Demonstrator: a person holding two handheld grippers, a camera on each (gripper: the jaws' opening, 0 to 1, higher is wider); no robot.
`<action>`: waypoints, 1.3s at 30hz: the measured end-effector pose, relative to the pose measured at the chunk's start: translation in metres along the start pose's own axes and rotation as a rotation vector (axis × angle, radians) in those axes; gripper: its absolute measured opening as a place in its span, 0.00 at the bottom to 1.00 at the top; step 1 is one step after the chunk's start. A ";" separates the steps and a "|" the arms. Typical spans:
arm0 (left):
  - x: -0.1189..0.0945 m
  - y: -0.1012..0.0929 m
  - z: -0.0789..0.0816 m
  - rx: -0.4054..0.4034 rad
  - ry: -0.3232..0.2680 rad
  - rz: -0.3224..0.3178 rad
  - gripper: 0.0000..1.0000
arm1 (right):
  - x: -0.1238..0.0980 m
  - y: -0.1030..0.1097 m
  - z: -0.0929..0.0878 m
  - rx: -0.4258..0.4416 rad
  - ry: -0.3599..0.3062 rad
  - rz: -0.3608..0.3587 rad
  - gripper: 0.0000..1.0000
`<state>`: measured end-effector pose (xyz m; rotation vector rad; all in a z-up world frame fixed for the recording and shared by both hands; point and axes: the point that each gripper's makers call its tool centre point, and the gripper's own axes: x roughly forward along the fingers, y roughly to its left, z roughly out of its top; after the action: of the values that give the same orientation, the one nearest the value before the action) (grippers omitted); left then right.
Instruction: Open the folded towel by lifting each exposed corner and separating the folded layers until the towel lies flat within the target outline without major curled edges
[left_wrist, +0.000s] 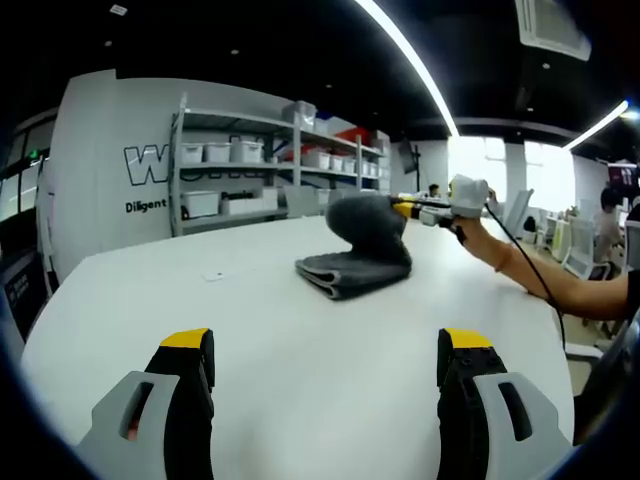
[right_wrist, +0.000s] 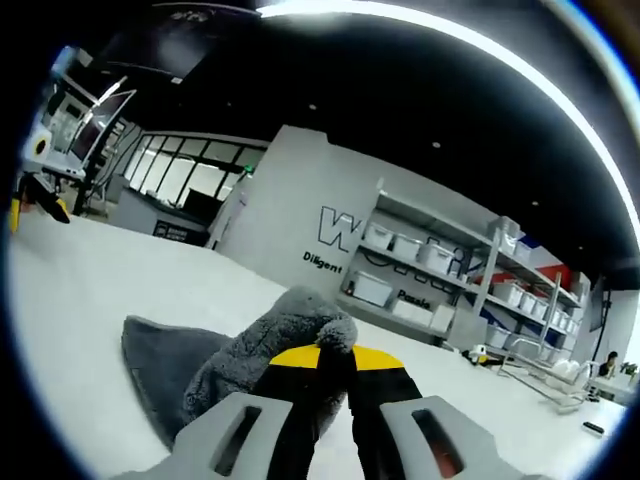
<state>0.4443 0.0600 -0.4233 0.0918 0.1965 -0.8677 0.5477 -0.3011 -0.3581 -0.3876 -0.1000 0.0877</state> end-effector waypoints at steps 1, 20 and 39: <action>0.000 0.000 0.000 0.000 0.001 0.000 0.91 | -0.002 -0.007 -0.003 -0.009 0.005 -0.011 0.04; 0.000 0.004 -0.002 -0.027 0.000 0.012 0.90 | -0.056 -0.080 -0.083 0.046 0.229 -0.147 0.05; 0.000 0.003 -0.003 -0.005 0.015 0.004 0.90 | -0.088 -0.081 -0.156 0.190 0.543 -0.151 0.17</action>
<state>0.4459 0.0622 -0.4258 0.0940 0.2123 -0.8628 0.4834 -0.4429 -0.4780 -0.2025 0.4125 -0.1579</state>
